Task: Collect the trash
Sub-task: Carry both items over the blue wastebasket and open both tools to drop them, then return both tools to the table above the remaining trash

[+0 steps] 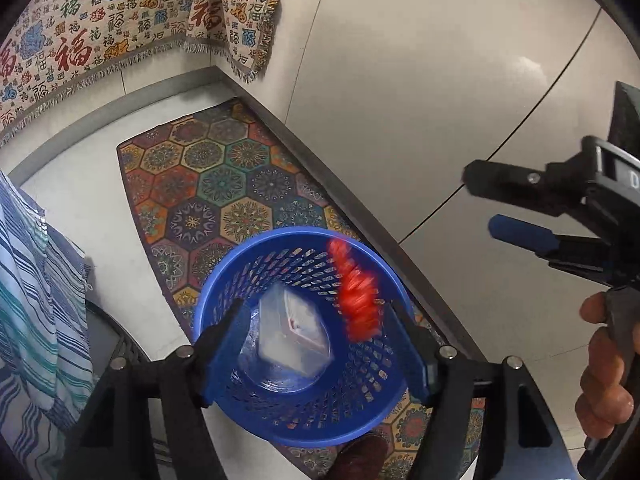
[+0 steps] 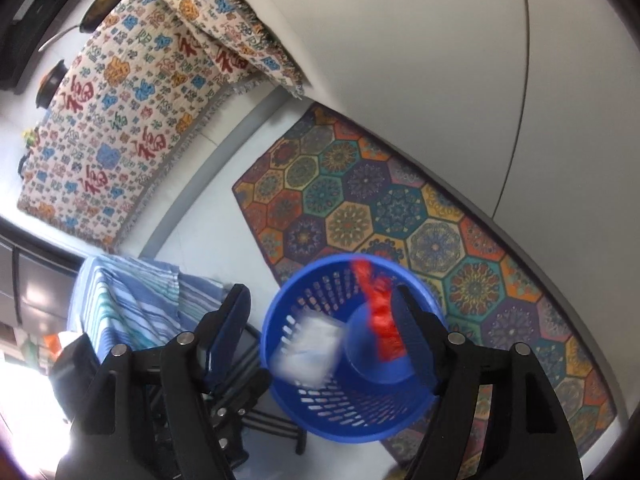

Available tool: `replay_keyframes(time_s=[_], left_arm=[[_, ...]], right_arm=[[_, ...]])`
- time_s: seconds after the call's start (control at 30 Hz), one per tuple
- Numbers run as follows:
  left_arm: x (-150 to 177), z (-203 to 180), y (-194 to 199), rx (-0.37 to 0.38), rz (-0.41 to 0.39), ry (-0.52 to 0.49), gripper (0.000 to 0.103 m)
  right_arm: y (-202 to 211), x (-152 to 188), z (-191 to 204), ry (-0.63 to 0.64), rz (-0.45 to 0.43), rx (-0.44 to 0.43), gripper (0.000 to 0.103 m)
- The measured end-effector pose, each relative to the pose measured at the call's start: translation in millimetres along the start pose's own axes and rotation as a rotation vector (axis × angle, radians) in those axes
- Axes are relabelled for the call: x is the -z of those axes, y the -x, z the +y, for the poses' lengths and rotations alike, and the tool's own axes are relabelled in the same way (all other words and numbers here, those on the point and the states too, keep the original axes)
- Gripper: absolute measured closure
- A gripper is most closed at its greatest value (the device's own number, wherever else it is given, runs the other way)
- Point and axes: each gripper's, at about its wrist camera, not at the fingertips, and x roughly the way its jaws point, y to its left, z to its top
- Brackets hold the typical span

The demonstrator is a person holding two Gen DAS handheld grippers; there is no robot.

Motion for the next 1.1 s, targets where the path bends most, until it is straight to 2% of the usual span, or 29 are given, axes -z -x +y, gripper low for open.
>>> replay_keyframes(time_s=[0.1,0.2,0.4,0.53,0.67,0.83,0.97,1.1], left_arm=[[1,3,17,0.004,-0.033,0.014,0.033],[6,5,52,0.002,-0.095,0.017,0.033],[31,4,153,-0.023,-0.211,0.0,0.033],[64,19,216,-0.072,-0.257,0.002,0.031],[112,46,260,-0.15,-0.263,0.053,0.031],[173,102,298,-0.292,-0.249,0.154,0.031],[218,149,315,-0.407,-0.212,0.219,0.031],[252,191,329,-0.472,-0.197,0.293,0.031]], right_arm=[[14,-2,9,0.032,-0.059,0.023,0.028],[35,-1,27,0.104,-0.156,0.059,0.027],[68,9,75,0.247,-0.309,0.086,0.023],[79,26,114,0.334,-0.346,0.057,0.021],[85,54,163,0.445,-0.337,-0.013,0.019],[81,116,239,0.634,-0.288,-0.113,0.016],[66,181,290,0.795,-0.169,-0.196,0.016],[44,240,315,0.884,-0.003,-0.243,0.016]])
